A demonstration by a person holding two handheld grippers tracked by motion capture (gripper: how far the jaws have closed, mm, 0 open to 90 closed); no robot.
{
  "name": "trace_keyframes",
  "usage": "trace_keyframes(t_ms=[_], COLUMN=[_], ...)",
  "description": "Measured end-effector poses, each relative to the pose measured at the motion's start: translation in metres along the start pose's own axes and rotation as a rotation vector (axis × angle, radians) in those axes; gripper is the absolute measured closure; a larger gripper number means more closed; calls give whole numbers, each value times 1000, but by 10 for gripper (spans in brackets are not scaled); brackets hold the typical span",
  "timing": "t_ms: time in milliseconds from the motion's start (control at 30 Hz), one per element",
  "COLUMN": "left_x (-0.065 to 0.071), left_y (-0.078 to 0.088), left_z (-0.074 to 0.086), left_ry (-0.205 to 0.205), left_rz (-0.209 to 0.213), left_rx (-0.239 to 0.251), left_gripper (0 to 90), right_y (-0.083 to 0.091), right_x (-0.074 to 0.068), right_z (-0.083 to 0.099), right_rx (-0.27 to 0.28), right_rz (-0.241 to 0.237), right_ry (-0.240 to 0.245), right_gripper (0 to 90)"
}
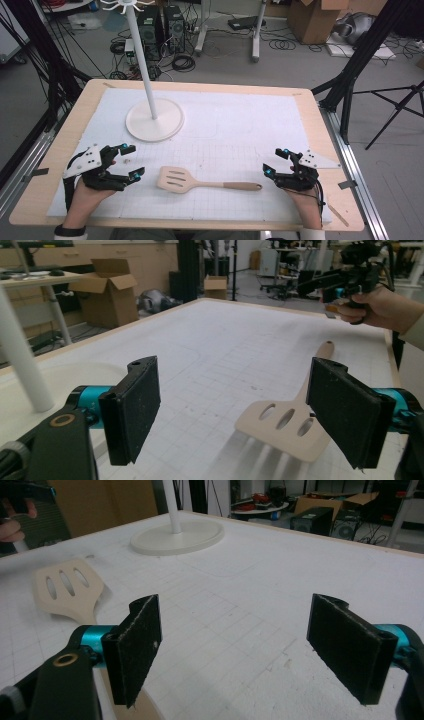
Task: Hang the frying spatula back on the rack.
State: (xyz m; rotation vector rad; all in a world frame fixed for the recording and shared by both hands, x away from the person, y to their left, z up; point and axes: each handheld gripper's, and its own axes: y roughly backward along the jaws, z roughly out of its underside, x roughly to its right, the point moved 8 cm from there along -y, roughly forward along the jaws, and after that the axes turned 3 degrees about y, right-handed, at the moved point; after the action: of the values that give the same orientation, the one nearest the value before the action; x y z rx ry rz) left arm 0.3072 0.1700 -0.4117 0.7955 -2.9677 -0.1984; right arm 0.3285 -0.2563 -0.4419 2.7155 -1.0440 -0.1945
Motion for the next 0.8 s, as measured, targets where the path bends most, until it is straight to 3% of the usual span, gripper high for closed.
trace_keyframes(t_ms=[433, 633, 800], left_x=[34, 43, 50], left_y=[-73, -97, -117], left_z=[-8, -7, -4], left_ry=[-49, -74, -98], left_rz=[169, 210, 220], left_rx=[-147, -232, -337], left_gripper=[231, 238, 238], right_y=[1, 2, 3], right_x=[2, 3, 3], right_z=[0, -1, -1], right_rx=[0, 7, 7], right_rz=[7, 10, 10], right_ry=[-3, -3, -5], right_gripper=[206, 206, 206])
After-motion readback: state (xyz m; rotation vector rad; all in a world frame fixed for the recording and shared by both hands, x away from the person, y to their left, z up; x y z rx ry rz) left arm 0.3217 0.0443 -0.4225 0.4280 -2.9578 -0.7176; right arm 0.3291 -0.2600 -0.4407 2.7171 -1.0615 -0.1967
